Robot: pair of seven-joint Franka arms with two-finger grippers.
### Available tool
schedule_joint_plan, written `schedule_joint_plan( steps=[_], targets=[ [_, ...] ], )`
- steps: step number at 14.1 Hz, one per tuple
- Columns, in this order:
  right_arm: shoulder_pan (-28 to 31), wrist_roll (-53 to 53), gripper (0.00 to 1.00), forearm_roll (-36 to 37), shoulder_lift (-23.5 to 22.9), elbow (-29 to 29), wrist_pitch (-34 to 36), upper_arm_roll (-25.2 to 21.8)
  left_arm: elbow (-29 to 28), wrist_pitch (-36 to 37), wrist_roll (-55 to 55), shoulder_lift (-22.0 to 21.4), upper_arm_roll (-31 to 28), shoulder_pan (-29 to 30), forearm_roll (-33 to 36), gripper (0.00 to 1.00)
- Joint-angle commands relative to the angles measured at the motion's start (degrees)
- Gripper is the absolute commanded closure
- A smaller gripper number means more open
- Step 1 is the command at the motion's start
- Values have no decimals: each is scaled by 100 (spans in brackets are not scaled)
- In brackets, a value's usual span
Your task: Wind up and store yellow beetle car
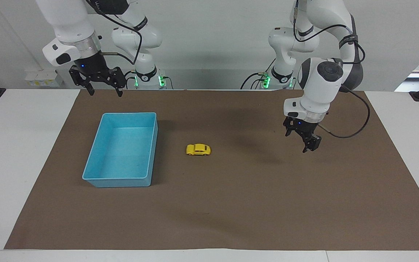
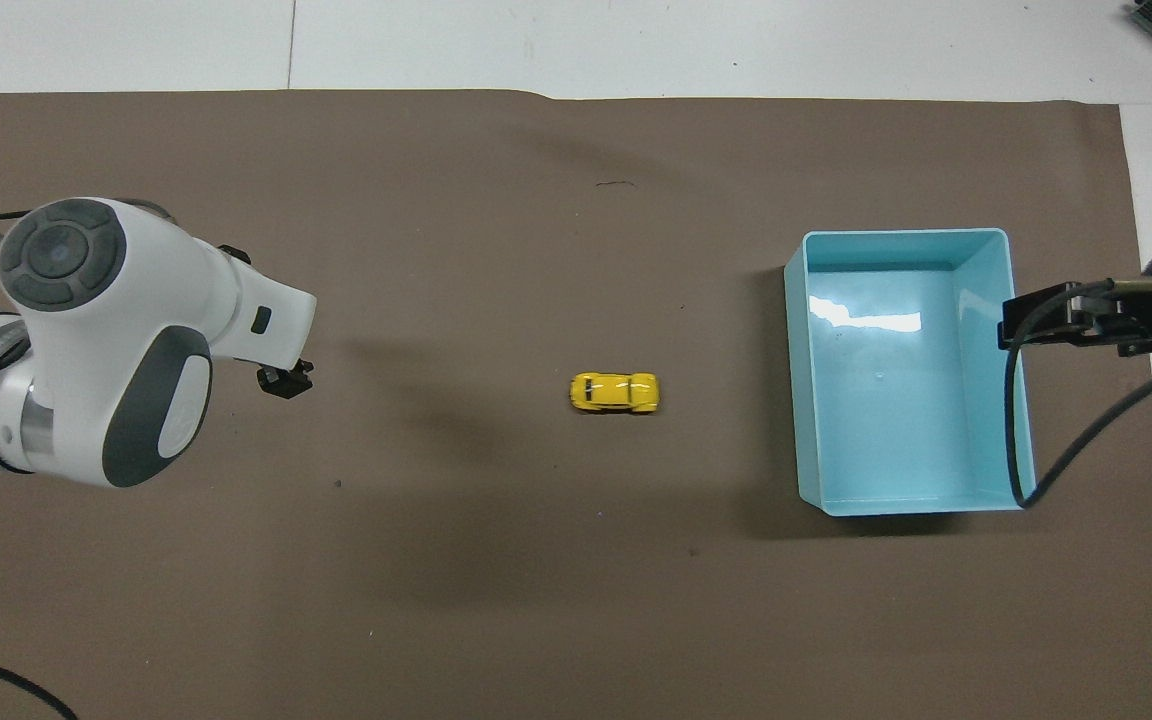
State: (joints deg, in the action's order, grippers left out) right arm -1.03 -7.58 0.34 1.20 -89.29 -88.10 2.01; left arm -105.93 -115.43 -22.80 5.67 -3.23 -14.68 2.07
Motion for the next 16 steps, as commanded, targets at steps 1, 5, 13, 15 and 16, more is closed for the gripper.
schedule_joint_plan(
  steps=[1, 5, 13, 15, 16],
  targets=[
    [85, 108, 0, -122, 3, 35, 56, 36, 405, 555, 1108, -66, 42, 263, 75, 0],
    [85, 108, 0, -122, 3, 35, 56, 36, 1090, 1451, 1410, -136, 33, 579, 48, 0],
    [85, 108, 0, -122, 3, 35, 65, 27, 2058, 2718, 1945, -163, 15, 817, -110, 0],
    [85, 64, 0, -122, 20, 26, 134, 27, 2137, 2764, 1955, -259, -11, 826, -93, 0],
    [68, 107, 0, -122, 38, -9, 205, 36, 1981, 2711, 1963, -477, -29, 861, -101, 0]
  ],
)
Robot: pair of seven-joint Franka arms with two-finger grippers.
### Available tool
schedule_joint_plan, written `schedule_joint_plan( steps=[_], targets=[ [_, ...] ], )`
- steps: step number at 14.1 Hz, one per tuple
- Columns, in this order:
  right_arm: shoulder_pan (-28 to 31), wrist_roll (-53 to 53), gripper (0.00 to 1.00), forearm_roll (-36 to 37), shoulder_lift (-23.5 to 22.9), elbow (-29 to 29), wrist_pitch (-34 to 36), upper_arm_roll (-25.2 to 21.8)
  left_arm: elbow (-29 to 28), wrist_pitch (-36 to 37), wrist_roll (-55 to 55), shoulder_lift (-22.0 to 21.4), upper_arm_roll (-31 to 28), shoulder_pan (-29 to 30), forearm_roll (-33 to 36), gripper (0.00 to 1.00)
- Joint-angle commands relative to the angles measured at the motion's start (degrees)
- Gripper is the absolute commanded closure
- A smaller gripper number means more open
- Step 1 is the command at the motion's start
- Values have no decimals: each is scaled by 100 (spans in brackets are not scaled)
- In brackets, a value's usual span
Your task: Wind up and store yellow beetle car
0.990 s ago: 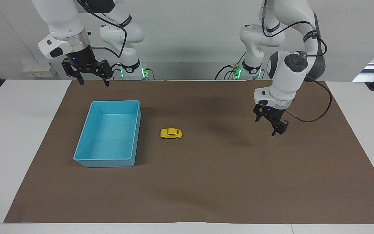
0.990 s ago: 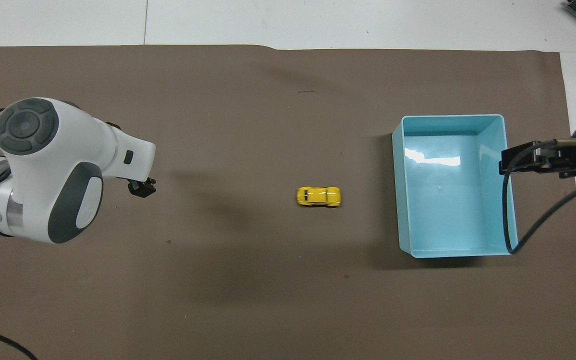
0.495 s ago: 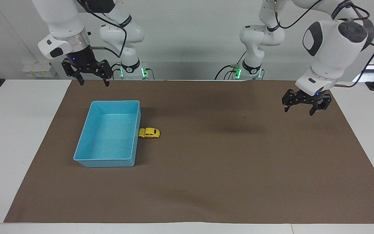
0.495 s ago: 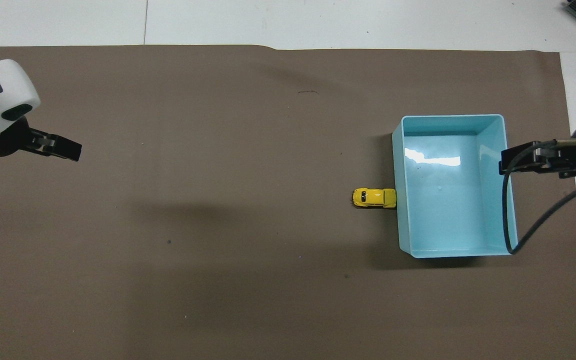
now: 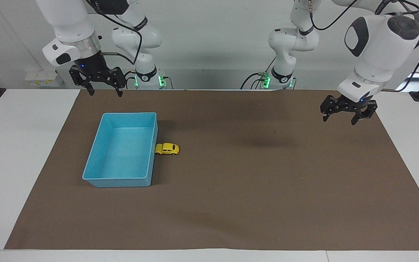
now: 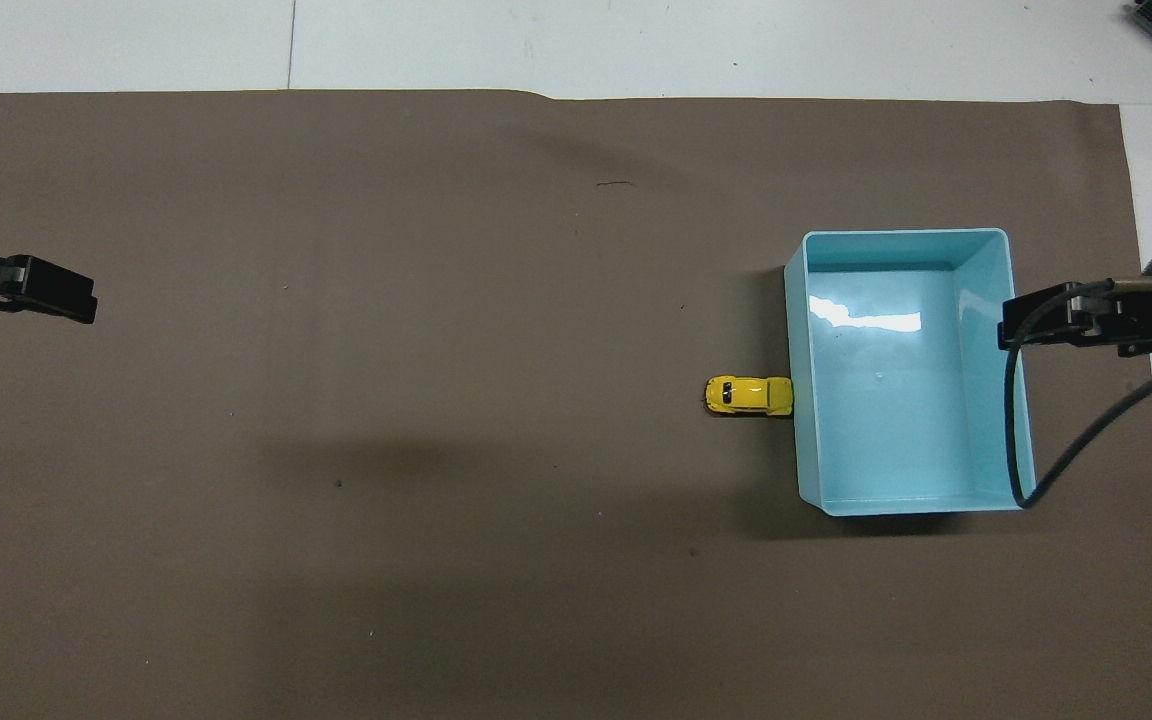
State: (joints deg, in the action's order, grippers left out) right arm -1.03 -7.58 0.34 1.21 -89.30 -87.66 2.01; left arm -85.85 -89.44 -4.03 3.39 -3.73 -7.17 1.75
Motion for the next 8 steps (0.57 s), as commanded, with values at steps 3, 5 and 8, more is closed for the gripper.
schedule_joint_plan(
  steps=[3, 5, 8],
  targets=[
    [86, 116, 0, -131, 55, -18, 336, 27, -221, 103, 95, -357, 13, 146, -148, 0],
    [24, 125, 0, -114, 64, -18, 355, 71, -221, 24, 113, -357, -5, 154, -359, 0],
    [7, 657, 0, -122, 81, 0, 469, 97, -204, 24, 16, -348, -5, 146, -351, 0]
  ],
)
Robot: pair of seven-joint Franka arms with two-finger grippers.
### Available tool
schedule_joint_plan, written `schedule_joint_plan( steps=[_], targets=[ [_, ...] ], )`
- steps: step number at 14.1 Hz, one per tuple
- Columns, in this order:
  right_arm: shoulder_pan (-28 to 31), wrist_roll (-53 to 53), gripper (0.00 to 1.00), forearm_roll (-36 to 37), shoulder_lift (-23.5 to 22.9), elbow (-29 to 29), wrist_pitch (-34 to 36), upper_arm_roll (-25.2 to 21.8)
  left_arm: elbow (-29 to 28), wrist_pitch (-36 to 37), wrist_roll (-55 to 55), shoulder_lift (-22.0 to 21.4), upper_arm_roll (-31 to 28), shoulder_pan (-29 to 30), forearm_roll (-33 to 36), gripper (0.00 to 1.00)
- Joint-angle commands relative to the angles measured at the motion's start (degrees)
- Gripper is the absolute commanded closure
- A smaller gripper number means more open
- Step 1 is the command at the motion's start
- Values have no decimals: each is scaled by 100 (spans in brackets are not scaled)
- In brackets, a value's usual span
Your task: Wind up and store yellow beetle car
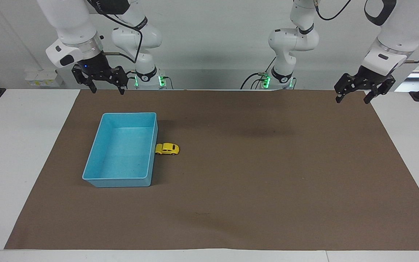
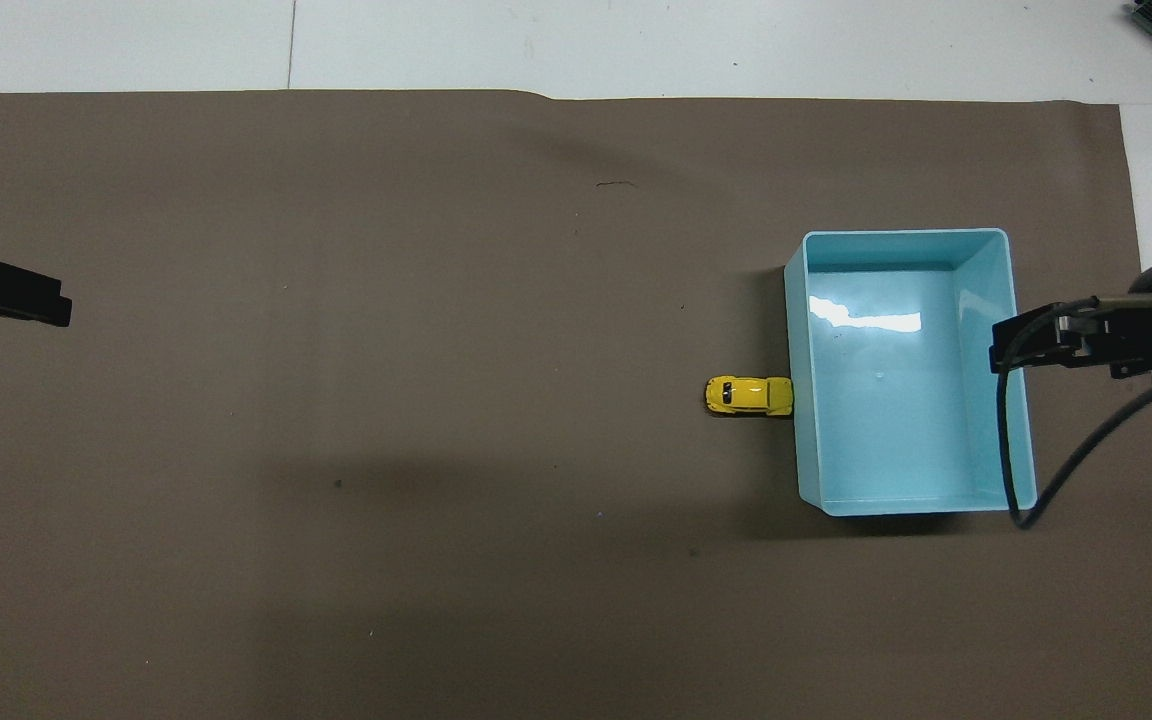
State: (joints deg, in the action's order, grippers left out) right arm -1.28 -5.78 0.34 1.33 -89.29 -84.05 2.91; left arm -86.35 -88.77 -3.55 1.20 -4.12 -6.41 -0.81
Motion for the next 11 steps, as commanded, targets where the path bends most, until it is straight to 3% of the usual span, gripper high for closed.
schedule_joint_plan(
  steps=[1, 8, 11],
  targets=[
    [14, 847, 0, -113, 104, -18, 99, 25, -111, -44, -6, -102, 35, 70, -87, 0],
    [-56, 3141, 0, -113, 280, -263, 12, 149, -128, 88, 12, -129, 35, 70, -86, 0],
    [-231, 4493, 0, -87, 421, -606, -427, 166, -128, 88, 12, -129, 35, 70, -86, 0]
  ],
)
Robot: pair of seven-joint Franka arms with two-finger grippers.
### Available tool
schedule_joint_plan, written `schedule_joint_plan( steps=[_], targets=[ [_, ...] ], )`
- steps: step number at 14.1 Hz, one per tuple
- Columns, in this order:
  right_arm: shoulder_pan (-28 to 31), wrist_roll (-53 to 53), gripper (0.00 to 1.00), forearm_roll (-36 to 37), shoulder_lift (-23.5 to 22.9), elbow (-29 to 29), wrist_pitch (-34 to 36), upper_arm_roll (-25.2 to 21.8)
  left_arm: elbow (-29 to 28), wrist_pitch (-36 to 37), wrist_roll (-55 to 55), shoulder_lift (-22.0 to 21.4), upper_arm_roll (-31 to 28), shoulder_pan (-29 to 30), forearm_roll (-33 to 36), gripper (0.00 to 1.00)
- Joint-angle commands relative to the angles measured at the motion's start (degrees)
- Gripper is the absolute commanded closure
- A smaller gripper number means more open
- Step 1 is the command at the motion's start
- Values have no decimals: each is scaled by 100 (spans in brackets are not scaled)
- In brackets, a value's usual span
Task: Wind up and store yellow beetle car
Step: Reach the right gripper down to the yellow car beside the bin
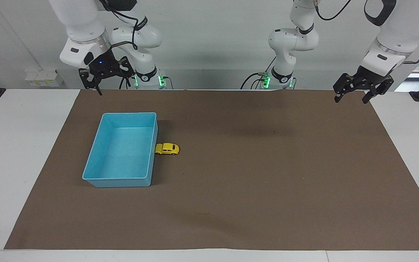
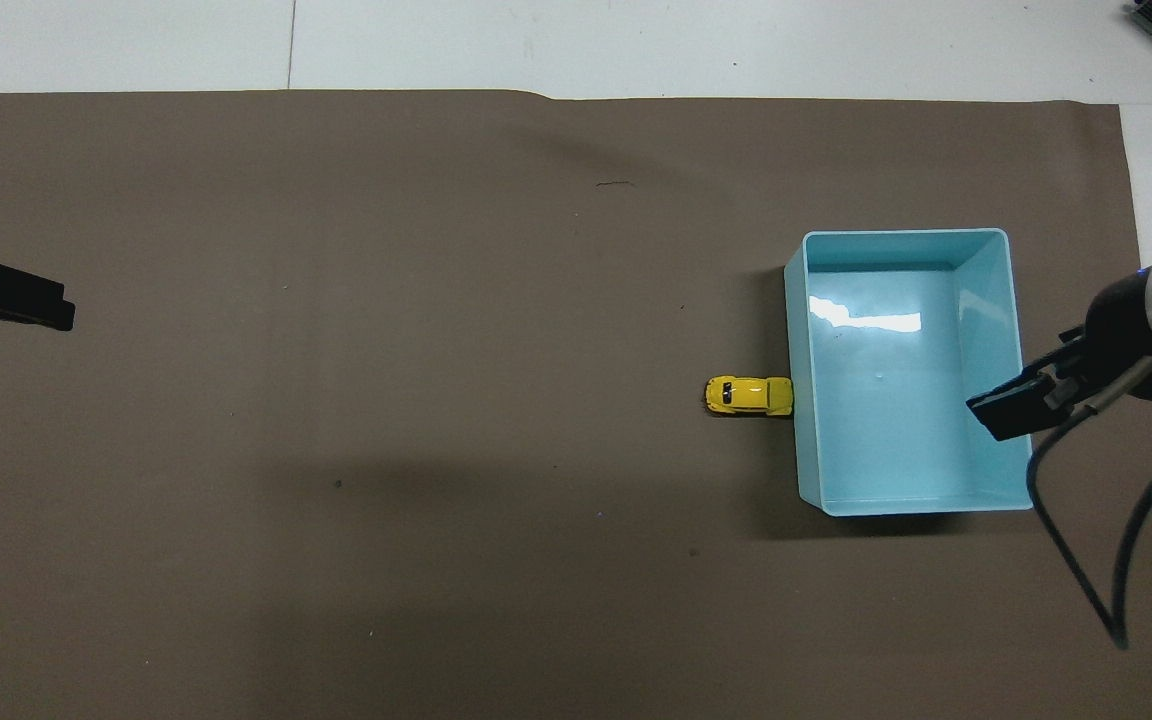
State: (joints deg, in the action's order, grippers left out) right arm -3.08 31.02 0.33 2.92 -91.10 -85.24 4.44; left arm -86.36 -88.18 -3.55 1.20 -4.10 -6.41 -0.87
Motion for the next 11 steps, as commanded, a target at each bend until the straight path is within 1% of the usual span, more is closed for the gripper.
schedule_joint_plan(
  steps=[1, 3, 5, 7, 9, 11],
  targets=[
    [-122, 1226, 0, -86, 235, -469, -387, 13, -127, 29, 12, -120, 32, 70, -80, 0],
    [-323, 1615, 0, -86, 218, -662, -659, 13, -127, 29, 12, -128, 32, 70, -80, 0],
    [-639, 2098, 0, -51, 51, -881, -1097, 13, -127, 29, 12, -128, 32, 61, -80, 0],
    [-930, 2547, 0, -51, -229, -1233, -1730, 13, -127, 29, 12, -128, 32, 70, -80, 0],
    [-1106, 2663, 0, -25, -563, -1427, -2213, 13, -127, 29, 12, -128, 32, 70, -80, 0],
    [-1195, 2855, 0, 2, -705, -1865, -2985, 13, -127, 29, 12, -128, 32, 70, -80, 0]
  ],
)
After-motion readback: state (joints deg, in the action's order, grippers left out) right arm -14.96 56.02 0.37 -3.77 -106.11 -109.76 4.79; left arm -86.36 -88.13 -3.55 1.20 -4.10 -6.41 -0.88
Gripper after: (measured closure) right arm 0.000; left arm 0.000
